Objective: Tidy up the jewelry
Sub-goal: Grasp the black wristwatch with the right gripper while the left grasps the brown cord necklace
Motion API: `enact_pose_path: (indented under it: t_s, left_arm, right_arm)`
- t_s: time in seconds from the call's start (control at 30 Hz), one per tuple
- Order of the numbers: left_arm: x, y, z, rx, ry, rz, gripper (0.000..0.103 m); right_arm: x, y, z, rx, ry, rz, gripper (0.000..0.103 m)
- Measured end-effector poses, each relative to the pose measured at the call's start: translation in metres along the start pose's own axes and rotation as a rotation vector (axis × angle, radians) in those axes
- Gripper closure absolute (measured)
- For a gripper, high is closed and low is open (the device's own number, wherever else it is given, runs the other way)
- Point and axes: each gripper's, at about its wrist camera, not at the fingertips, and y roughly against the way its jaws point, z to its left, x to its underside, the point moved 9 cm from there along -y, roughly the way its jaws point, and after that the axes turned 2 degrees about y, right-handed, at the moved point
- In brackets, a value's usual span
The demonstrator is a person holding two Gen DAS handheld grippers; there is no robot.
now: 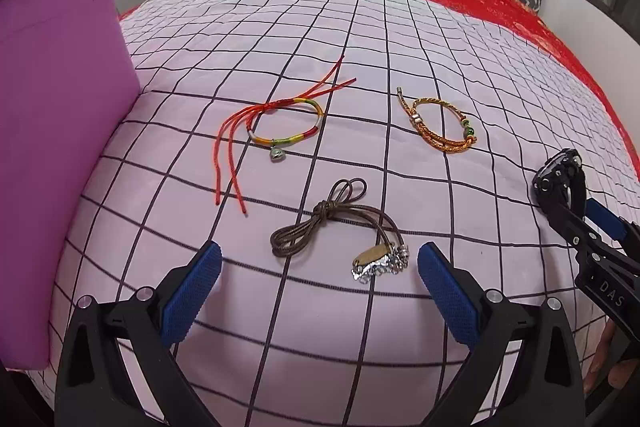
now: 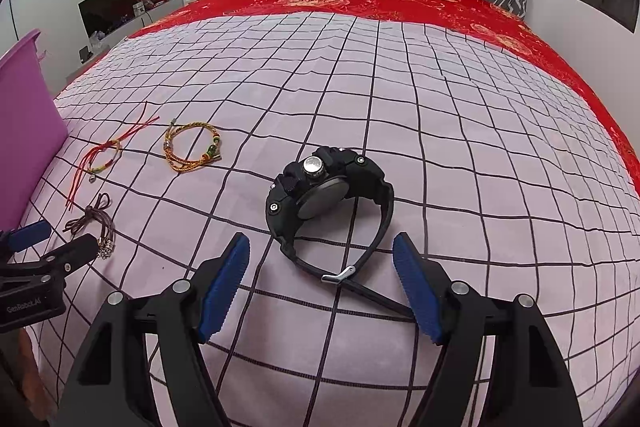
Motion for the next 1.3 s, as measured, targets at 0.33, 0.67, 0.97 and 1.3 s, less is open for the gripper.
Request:
enact_pose_path:
  t_s: [0.33, 0.67, 0.97, 1.3]
  left_arm:
    - [-0.008, -0.019, -0.007, -0.024, -0.026, -0.004, 0.006]
    - [-0.013, -0.028, -0.021, -0.024, -0.050, -0.003, 0.008]
    - [-0.010, -0.020, -0.032, 0.030, -0.066, -0.041, 0.047]
    - [0.015, 0.003, -0.026, 0.145, -0.041, -0.007, 0.094]
  right_arm:
    - [-0.001, -0.021, -0.008, 0.021, -0.029, 0.030, 0.032]
    - [-0.009, -0.034, -0.008, 0.054, -0.008, 0.013, 0.033]
    - [-0.010, -0.033, -0.005, 0.060, 0.009, 0.001, 0.038]
    - [0.010, -0.013, 0.006, 0.034, -0.017, -0.004, 0.039]
